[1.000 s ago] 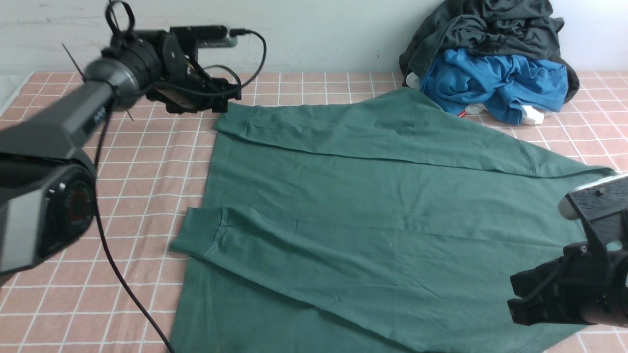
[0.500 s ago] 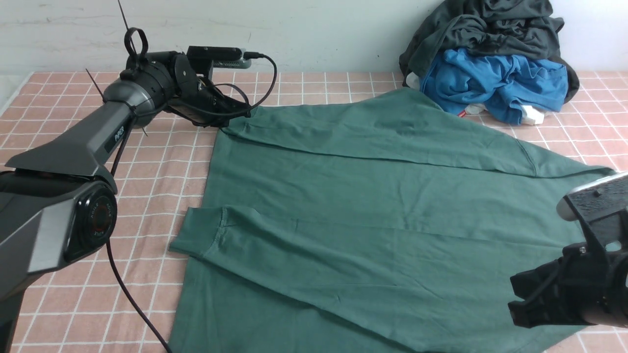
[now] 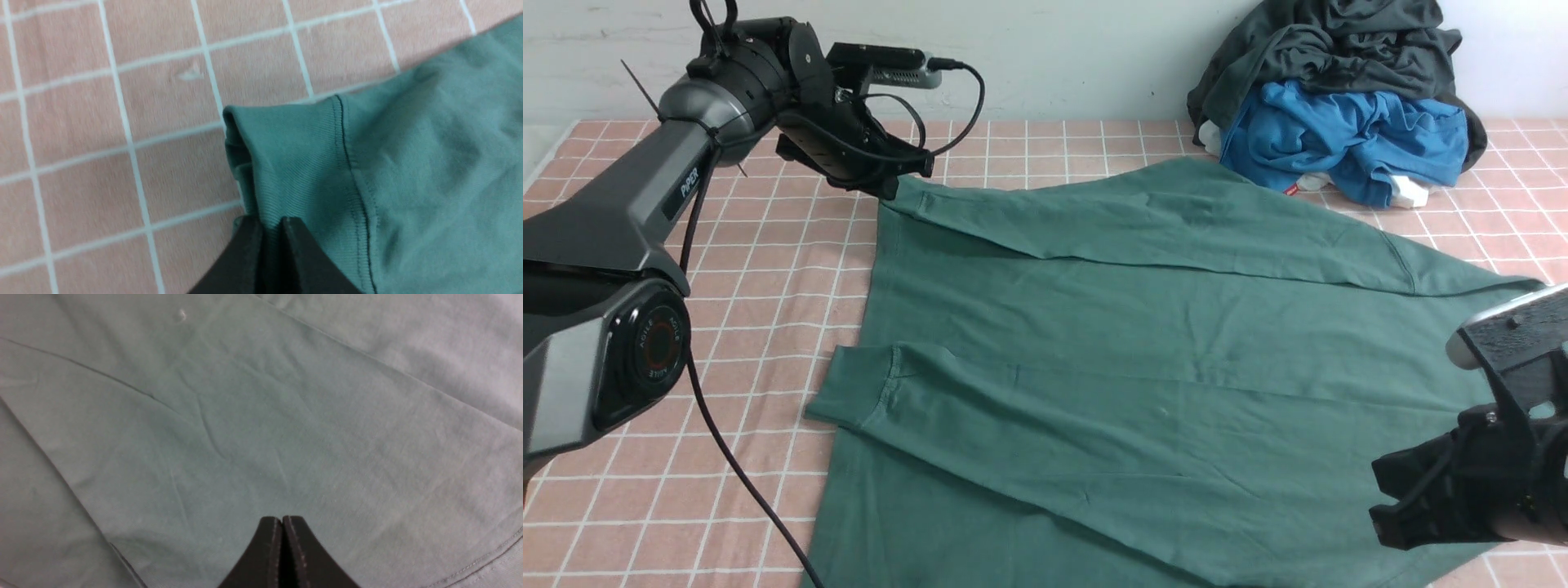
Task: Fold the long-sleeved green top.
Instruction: Use the left arm to clamp the cuff farthest from it, then use the left arm to drag and drop the cuff onto the cuff closest to the left arm
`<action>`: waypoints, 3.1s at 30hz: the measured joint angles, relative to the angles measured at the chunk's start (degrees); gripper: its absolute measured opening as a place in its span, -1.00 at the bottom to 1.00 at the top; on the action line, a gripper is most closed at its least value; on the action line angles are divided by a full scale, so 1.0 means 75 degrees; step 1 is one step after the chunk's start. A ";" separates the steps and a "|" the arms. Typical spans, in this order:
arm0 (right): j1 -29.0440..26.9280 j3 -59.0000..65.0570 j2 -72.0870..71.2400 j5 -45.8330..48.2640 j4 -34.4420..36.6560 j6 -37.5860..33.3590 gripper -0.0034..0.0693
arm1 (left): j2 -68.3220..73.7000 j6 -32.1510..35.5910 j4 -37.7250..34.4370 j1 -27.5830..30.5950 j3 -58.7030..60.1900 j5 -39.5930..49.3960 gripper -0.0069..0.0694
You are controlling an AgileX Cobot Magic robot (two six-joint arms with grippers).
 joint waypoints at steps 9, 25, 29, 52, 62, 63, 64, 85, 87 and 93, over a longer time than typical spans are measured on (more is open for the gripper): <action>0.0000 0.0000 0.0000 0.0000 -0.0008 0.0000 -0.93 | 0.0822 0.0857 -0.0027 0.0000 0.0000 -0.2290 -0.35; 0.0000 0.0000 0.0000 -0.0390 -0.0406 0.0000 -0.93 | 0.1190 -0.0565 -0.0404 0.0099 -0.0010 -0.2626 0.21; 0.0000 0.0000 0.0000 -0.0393 -0.0406 0.0000 -0.93 | 0.1175 -0.0647 -0.0473 0.0117 -0.0010 -0.2603 -0.27; 0.0000 0.0000 0.0000 -0.0398 -0.0408 0.0000 -0.93 | 0.1074 0.0169 -0.0409 0.0156 -0.0003 -0.2517 0.17; 0.0000 0.0000 0.0000 -0.0398 -0.0408 0.0000 -0.93 | 0.1018 0.0169 -0.0409 0.0141 -0.0003 -0.2622 -0.76; 0.0000 0.0000 0.0000 -0.0398 -0.0408 0.0000 -0.93 | 0.1018 0.0169 -0.0409 0.0141 -0.0003 -0.2612 -0.77; 0.0000 0.0000 0.0000 -0.0398 -0.0408 0.0000 -0.93 | 0.0879 0.0176 -0.0409 0.0123 -0.0003 -0.2450 -0.78; 0.0000 -0.0733 0.0031 0.0907 -0.0735 0.0000 -0.93 | -0.4577 -0.0309 0.0022 -0.0415 0.5565 0.2537 -0.78; 0.0000 -0.0758 0.0031 0.0961 -0.0725 0.0000 -0.93 | -0.5125 -0.0309 0.0145 -0.0506 0.6834 0.2117 -0.78; 0.0000 -0.0758 0.0031 0.1007 -0.0372 0.0000 -0.93 | -0.5831 -0.0309 0.0540 -0.0766 0.8835 -0.0155 -0.78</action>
